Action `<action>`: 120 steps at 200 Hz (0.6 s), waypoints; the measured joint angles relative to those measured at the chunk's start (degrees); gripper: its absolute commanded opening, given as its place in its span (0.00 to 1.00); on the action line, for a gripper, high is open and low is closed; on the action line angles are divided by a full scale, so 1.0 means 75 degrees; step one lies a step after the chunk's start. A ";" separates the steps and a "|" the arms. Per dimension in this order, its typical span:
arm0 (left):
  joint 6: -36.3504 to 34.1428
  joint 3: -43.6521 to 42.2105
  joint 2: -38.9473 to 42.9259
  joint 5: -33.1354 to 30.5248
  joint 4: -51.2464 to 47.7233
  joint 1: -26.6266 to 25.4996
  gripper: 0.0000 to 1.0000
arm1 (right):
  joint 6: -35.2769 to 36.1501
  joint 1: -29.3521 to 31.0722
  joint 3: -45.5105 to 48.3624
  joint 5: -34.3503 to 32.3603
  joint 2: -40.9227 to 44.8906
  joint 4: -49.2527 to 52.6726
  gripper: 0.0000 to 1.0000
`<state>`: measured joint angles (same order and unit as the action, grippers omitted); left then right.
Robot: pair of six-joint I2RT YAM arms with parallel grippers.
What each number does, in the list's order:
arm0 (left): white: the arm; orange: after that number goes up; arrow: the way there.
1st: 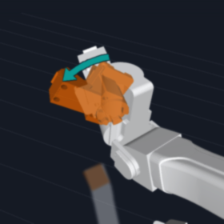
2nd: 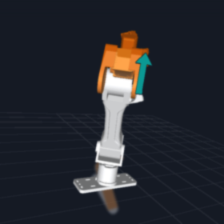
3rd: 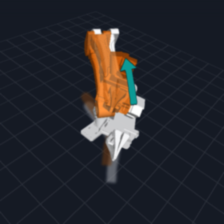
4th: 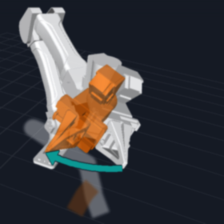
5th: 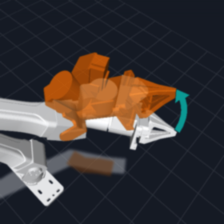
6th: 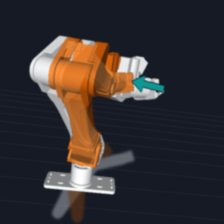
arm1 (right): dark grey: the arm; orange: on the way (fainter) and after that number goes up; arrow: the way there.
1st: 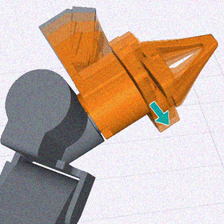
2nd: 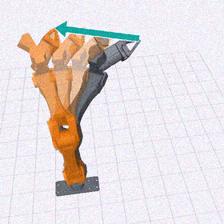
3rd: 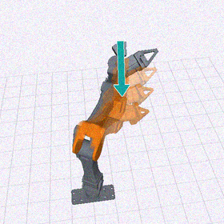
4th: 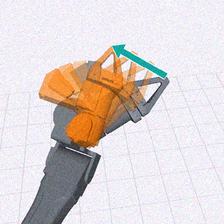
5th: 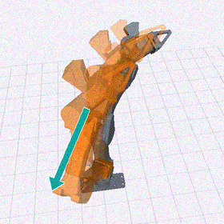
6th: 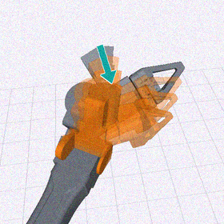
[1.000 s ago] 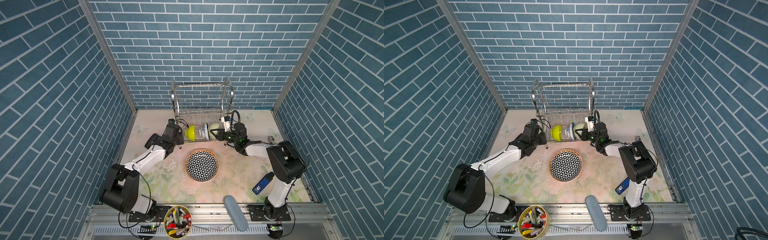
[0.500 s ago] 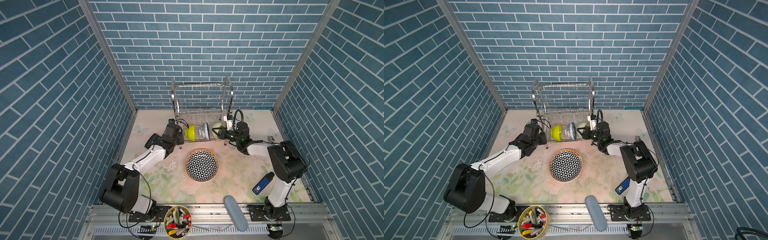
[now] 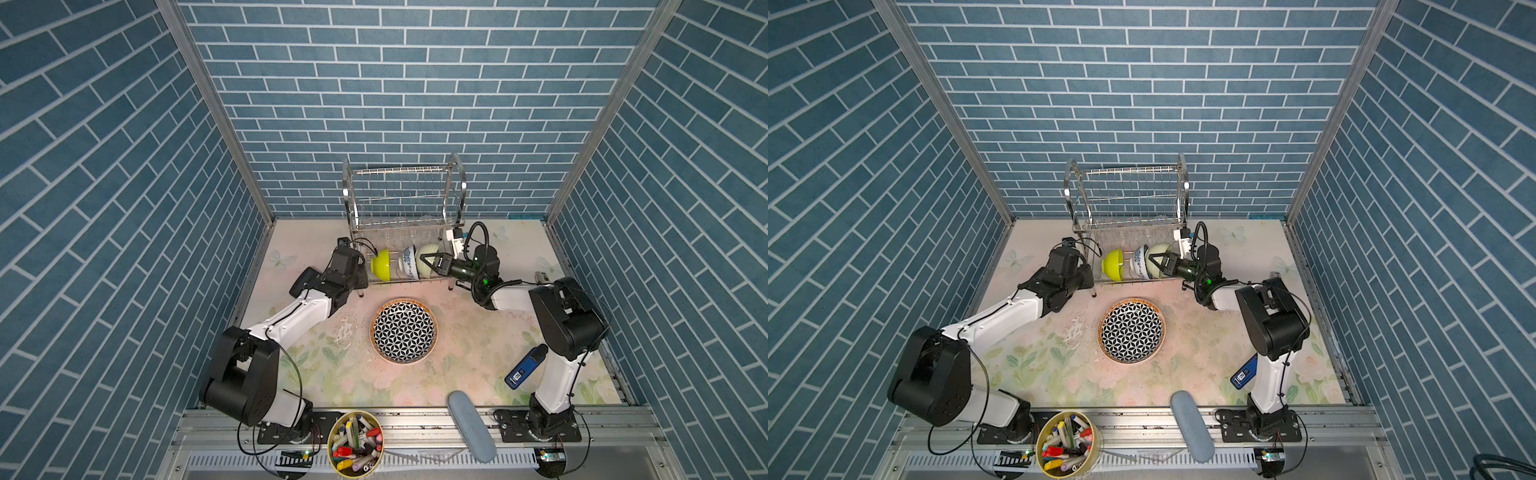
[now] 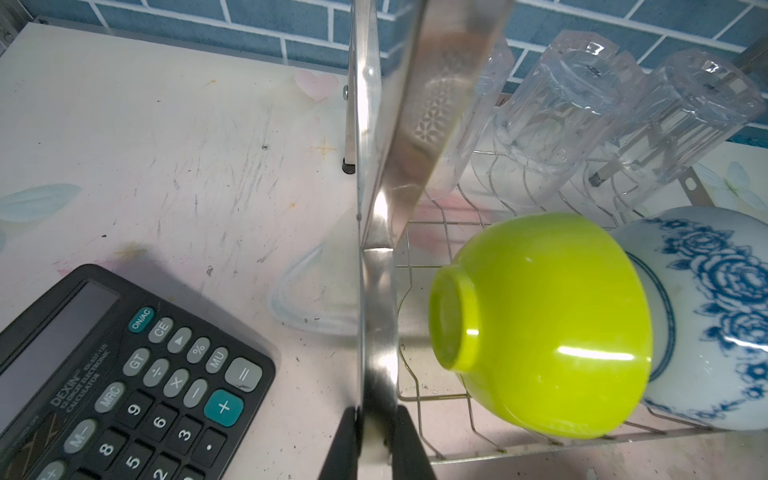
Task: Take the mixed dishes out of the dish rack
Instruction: 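Pull the pale-green bowl out of the rack with the right gripper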
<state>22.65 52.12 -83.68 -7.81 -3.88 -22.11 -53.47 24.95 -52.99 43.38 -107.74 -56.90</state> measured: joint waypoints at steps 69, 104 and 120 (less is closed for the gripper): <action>0.0000 0.0006 -0.0003 0.0000 -0.0012 0.0000 0.10 | -0.0236 -0.0050 0.0119 0.0055 0.0679 0.0012 0.00; 0.0003 0.0006 -0.0003 -0.0003 -0.0012 0.0000 0.10 | -0.0117 -0.0055 0.0463 0.0047 0.1542 0.0621 0.00; 0.0000 0.0006 -0.0003 0.0000 -0.0012 0.0000 0.11 | 0.0003 -0.0044 0.0702 0.0055 0.1993 0.1058 0.00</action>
<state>22.65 52.16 -83.70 -7.81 -3.97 -22.11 -53.45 24.62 -47.72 43.79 -92.79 -48.97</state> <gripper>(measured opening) 0.159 0.094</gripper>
